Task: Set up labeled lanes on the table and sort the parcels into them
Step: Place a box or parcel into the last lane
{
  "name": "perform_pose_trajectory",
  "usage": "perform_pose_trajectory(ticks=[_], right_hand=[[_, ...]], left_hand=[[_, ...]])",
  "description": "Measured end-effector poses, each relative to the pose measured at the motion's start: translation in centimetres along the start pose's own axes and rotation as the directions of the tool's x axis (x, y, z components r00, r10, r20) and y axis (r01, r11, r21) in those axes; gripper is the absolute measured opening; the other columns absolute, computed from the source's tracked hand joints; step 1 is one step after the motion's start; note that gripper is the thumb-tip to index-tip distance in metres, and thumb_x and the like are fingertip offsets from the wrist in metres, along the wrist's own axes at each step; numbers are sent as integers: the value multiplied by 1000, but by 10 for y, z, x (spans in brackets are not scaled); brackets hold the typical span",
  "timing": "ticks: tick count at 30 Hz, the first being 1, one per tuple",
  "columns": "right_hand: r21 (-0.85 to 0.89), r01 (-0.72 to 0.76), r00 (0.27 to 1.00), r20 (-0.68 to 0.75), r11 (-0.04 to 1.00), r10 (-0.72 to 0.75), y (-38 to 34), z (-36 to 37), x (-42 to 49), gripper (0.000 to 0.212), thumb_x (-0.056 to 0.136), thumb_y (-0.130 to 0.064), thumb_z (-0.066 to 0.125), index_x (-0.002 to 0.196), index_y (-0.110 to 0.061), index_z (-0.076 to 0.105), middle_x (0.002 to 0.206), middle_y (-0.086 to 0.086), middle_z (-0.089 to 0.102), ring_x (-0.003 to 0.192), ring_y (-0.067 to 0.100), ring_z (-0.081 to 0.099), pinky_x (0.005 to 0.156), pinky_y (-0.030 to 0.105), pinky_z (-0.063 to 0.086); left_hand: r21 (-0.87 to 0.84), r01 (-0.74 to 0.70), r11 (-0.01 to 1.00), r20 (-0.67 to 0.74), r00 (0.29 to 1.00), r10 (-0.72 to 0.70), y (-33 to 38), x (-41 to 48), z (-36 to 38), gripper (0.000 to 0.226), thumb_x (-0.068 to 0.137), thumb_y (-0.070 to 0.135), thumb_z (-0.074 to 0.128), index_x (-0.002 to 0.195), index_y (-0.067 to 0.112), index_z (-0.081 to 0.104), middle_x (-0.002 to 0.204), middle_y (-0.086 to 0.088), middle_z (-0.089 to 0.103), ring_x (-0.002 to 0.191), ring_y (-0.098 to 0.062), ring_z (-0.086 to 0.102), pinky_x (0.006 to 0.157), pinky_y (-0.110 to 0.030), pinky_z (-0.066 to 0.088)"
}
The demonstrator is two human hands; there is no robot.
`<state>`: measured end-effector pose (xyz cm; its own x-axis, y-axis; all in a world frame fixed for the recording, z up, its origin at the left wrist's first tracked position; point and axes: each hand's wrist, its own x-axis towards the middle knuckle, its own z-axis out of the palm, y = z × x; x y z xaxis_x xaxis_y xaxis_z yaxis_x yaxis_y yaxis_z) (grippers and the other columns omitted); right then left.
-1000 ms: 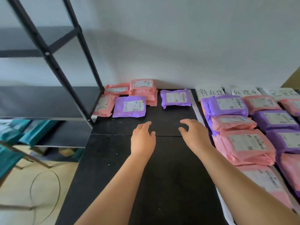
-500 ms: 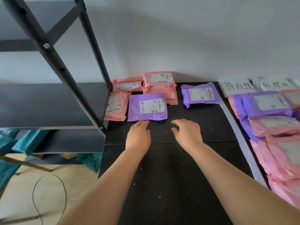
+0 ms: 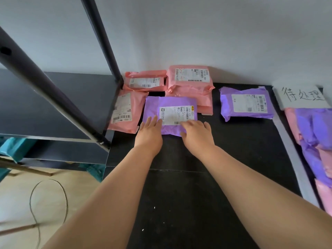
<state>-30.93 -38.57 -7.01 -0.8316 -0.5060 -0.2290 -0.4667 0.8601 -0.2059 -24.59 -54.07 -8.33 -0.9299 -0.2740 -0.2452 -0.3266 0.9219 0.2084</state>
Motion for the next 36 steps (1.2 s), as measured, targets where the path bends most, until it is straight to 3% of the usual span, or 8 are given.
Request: perform_pose_trajectory(ticks=[7,13,17,21,26,31,36], right_hand=[[-85,-27,997,68,996,33,4,19,9,36,100,-23,50,136,-20,53,135,2,53,128,25,47,121,49,16],[-152,-107,994,-2,983,108,1,23,10,22,97,-17,54,114,-22,69,103,0,63,103,21,56,121,47,15],[-210,-123,992,-34,970,118,0,15,2,22,96,-18,53,108,-24,69,96,-1,60,103,21,48,98,38,32],[-123,-146,986,-101,982,134,0,3,-15,22,91,-10,54,101,-23,69,99,-2,63,98,20,48,86,35,30],[17,-136,966,-218,990,137,-3,-25,-52,20,88,-4,57,96,-20,66,98,-2,62,92,19,51,87,35,31],[78,-85,931,-350,993,107,-10,-48,-100,21,85,-2,61,96,-19,67,99,-1,61,93,20,52,86,34,28],[141,-5,838,-539,990,82,-20,-65,-152,18,76,4,69,80,-14,65,84,2,59,81,24,56,82,35,29]], left_hand=[[-30,-7,1000,53,999,8,-2,0,15,56,101,7,37,155,16,25,164,-3,20,148,-23,23,120,-35,16],[-21,-13,1000,-5,1000,13,-1,-10,16,55,95,5,43,149,17,41,154,-3,40,135,-26,43,110,-33,31],[-39,5,999,30,1000,-4,4,-19,13,48,95,5,45,142,16,49,135,-6,55,117,-28,54,96,-34,41],[-132,24,991,3,1000,-24,9,-34,2,42,97,7,45,138,15,54,129,-8,57,113,-29,55,95,-36,44],[-285,30,958,-106,992,-63,16,-60,-27,36,99,9,46,133,13,58,133,-8,57,118,-27,53,96,-35,43],[-414,-5,910,-190,978,-81,24,-91,-63,36,99,11,48,133,16,59,133,-3,56,114,-24,57,82,-25,37],[-490,-16,872,-224,969,-108,30,-125,-93,39,97,16,54,136,15,57,134,-4,57,117,-24,56,84,-26,39]])
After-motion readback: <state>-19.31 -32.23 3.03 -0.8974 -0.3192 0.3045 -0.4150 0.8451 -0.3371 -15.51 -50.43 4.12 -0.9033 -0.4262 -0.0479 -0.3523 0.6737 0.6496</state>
